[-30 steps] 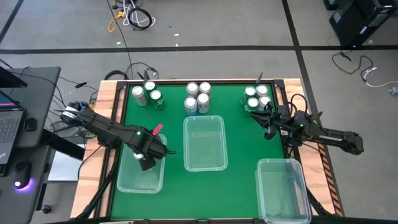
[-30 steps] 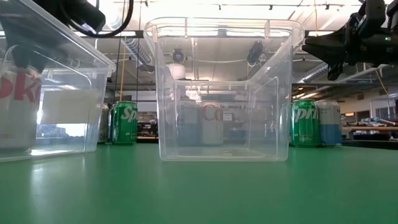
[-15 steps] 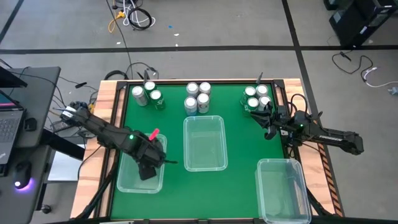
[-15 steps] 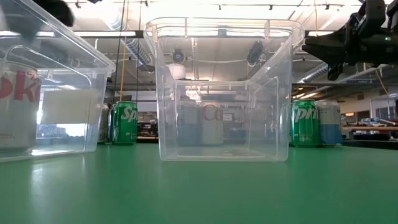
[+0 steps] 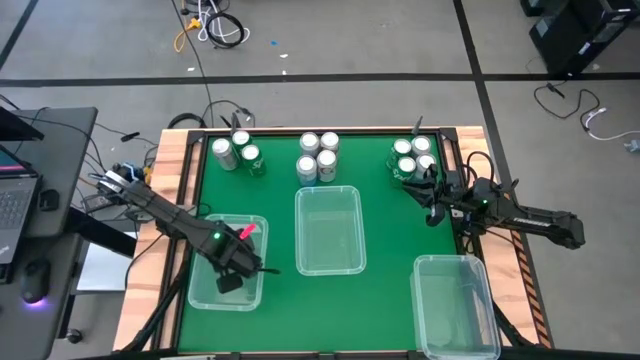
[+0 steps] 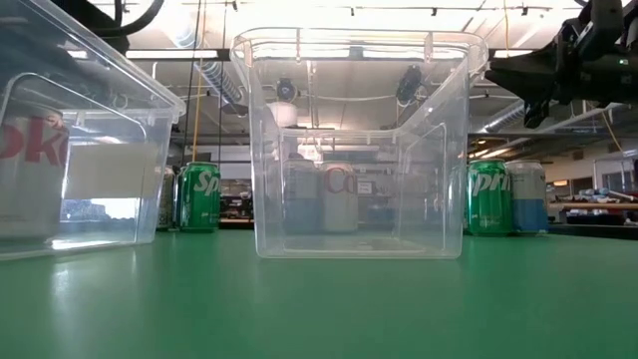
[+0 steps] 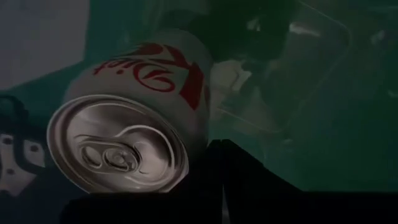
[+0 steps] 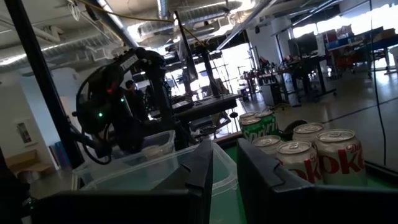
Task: Sort soda cans
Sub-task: Put the silver soda can into the bottom left transparent bin
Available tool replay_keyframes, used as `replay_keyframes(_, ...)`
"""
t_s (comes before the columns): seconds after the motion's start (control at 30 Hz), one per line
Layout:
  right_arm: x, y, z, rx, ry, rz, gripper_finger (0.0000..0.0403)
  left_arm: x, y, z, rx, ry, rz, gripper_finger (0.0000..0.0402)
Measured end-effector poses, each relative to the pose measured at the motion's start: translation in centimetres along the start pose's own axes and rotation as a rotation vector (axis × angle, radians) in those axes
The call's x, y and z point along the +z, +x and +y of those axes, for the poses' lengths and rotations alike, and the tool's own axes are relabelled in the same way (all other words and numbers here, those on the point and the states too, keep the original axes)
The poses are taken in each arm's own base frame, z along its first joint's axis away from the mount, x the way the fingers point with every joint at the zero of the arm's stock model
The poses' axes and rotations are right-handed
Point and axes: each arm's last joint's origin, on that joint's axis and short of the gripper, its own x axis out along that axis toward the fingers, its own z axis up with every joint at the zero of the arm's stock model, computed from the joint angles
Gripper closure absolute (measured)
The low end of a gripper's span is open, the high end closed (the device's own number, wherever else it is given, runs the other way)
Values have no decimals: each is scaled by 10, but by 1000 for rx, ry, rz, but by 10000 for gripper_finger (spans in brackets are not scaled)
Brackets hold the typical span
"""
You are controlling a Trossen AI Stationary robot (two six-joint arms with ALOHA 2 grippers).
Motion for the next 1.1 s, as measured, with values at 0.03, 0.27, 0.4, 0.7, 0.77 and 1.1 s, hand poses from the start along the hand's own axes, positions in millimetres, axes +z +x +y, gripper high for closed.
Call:
replay_keyframes(0.03,0,0,0,0,0,0,343,0,1,0,10,1,-9,399)
replay_keyframes(0.27,0,0,0,0,0,-1,343,1,5,4,50,-15,-27,400)
replay_keyframes(0.4,0,0,0,0,0,-1,343,3,9,10,59,-33,-38,401)
replay_keyframes(0.7,0,0,0,-1,-46,-2,343,-1,-16,26,-38,-78,-196,401)
replay_keyframes(0.77,0,0,0,-1,-48,-3,344,-3,-27,28,-83,-91,-257,401)
replay_keyframes(1.1,4,1,1,10,-22,-37,344,-15,-90,49,-166,-53,-714,401)
